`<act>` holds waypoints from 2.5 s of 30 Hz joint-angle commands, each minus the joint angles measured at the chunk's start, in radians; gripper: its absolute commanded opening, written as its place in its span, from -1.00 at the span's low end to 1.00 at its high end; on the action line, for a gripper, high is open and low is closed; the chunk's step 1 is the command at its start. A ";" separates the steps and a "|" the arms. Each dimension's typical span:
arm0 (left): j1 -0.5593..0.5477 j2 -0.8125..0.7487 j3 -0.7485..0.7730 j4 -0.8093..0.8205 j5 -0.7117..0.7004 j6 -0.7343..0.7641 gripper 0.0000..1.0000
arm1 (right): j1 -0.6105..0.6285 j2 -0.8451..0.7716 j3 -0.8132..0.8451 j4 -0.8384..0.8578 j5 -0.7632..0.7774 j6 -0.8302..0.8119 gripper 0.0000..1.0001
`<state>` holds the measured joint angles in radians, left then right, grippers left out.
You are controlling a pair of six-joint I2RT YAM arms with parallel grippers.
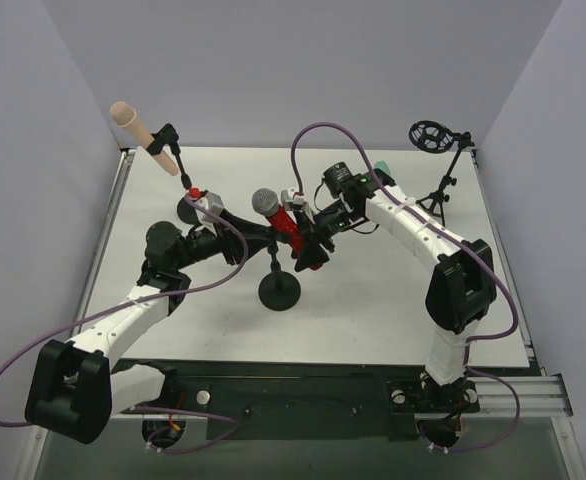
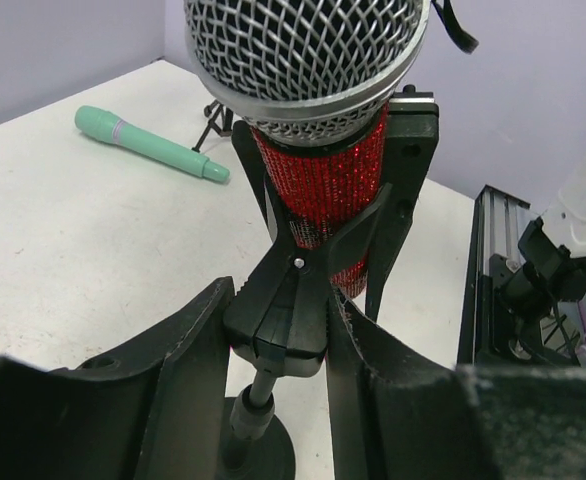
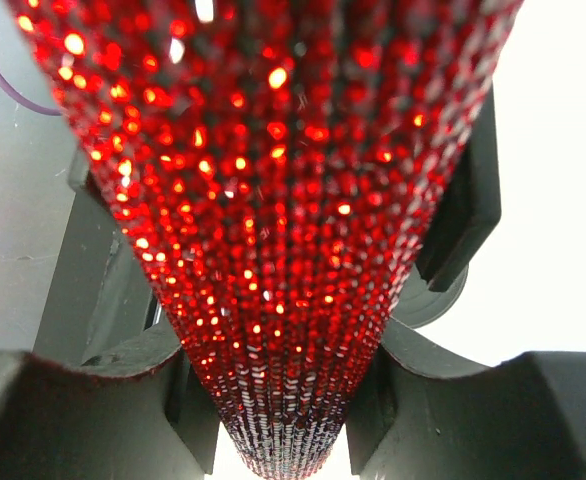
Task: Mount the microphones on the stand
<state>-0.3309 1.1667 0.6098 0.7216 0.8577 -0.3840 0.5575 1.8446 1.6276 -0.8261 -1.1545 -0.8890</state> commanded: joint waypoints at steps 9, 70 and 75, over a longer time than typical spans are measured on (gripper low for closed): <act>-0.137 -0.102 -0.059 0.105 -0.266 -0.101 -1.00 | 0.088 0.076 -0.003 0.229 0.067 0.267 -1.00; -0.100 -0.248 0.007 -0.223 -0.235 -0.066 0.59 | -0.085 -0.059 -0.069 0.116 -0.066 0.101 0.97; -0.103 -0.265 -0.013 -0.251 -0.209 -0.024 0.55 | -0.110 -0.067 -0.064 0.039 -0.077 0.019 0.98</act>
<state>-0.4358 0.9279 0.5758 0.4892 0.6083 -0.4622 0.4664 1.8435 1.5204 -0.6636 -1.1622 -0.7444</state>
